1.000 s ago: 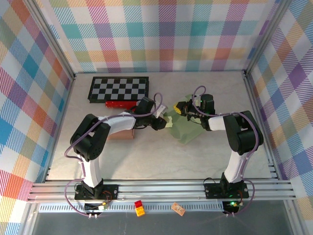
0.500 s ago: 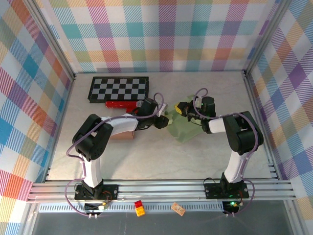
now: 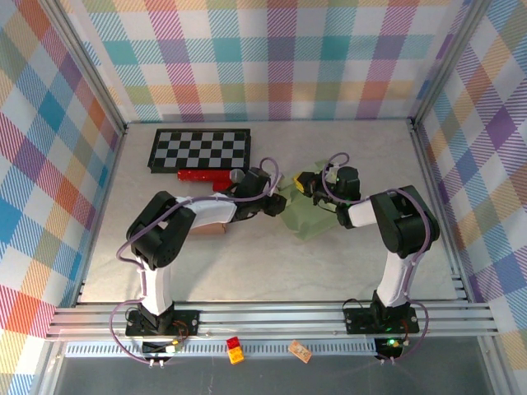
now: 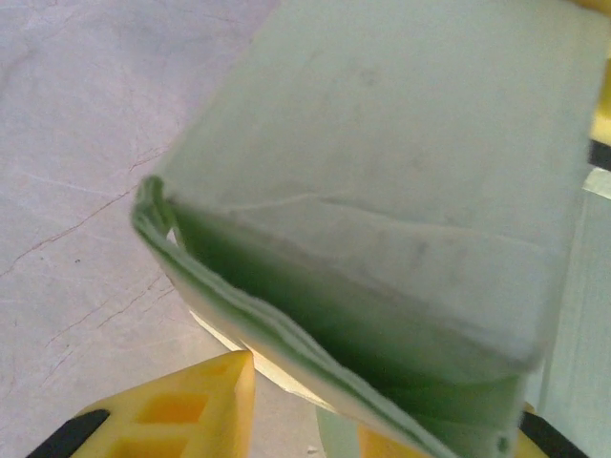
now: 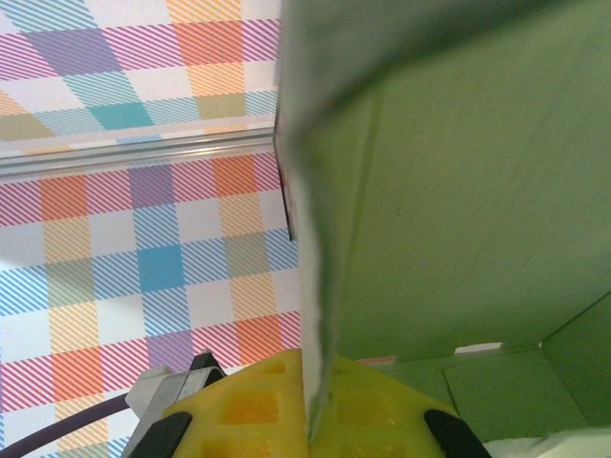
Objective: Fold the paper box
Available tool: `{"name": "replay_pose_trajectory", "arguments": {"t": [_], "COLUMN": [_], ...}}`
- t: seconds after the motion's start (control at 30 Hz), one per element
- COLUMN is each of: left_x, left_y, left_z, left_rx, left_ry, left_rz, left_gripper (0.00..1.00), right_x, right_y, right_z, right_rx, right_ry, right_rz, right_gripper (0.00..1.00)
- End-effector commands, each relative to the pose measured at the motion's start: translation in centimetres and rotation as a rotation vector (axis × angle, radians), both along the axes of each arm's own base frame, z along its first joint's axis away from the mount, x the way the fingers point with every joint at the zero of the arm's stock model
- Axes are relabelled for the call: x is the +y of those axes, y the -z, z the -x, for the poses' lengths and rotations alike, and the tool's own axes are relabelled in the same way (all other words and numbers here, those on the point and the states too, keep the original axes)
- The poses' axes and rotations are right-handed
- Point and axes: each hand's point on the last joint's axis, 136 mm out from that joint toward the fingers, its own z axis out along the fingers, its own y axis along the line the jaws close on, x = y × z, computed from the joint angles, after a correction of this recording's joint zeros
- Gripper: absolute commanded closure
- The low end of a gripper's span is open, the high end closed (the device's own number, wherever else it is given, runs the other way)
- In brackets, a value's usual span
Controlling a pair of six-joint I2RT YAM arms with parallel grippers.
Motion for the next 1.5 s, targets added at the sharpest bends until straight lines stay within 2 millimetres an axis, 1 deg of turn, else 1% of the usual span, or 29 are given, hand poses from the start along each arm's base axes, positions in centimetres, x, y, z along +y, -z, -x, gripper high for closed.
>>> {"name": "replay_pose_trajectory", "arguments": {"t": [0.0, 0.23, 0.43, 0.73, 1.07, 1.33, 1.47], "left_x": [-0.1, -0.3, -0.3, -0.1, -0.7, -1.4, -1.5], "left_y": [0.4, 0.8, 0.9, 1.0, -0.1, 0.0, -0.2], "left_z": [-0.8, -1.2, -1.5, -2.3, -3.0, -2.9, -2.8], "left_rx": [-0.028, -0.045, -0.051, -0.051, -0.078, -0.079, -0.093], "left_ry": [-0.056, -0.115, -0.164, -0.227, -0.247, -0.236, -0.249], "left_rz": [-0.016, -0.039, -0.043, -0.040, -0.029, -0.038, -0.062], "left_gripper": [0.67, 0.67, 0.63, 0.65, 0.73, 0.87, 0.90], "right_x": [0.5, 0.5, 0.7, 0.8, 0.9, 1.3, 1.4], "right_y": [0.5, 1.0, 1.3, 2.2, 2.7, 2.6, 2.5], "right_z": [0.6, 0.8, 0.9, 1.1, 1.2, 1.2, 1.2], "right_rx": [0.003, 0.016, 0.023, 0.047, 0.069, 0.079, 0.083], "right_ry": [-0.007, 0.009, 0.017, 0.031, 0.032, 0.038, 0.047], "right_rz": [-0.007, -0.017, -0.017, -0.023, -0.017, -0.018, -0.019], "right_gripper": [1.00, 1.00, 1.00, 1.00, 1.00, 1.00, 1.00]}}
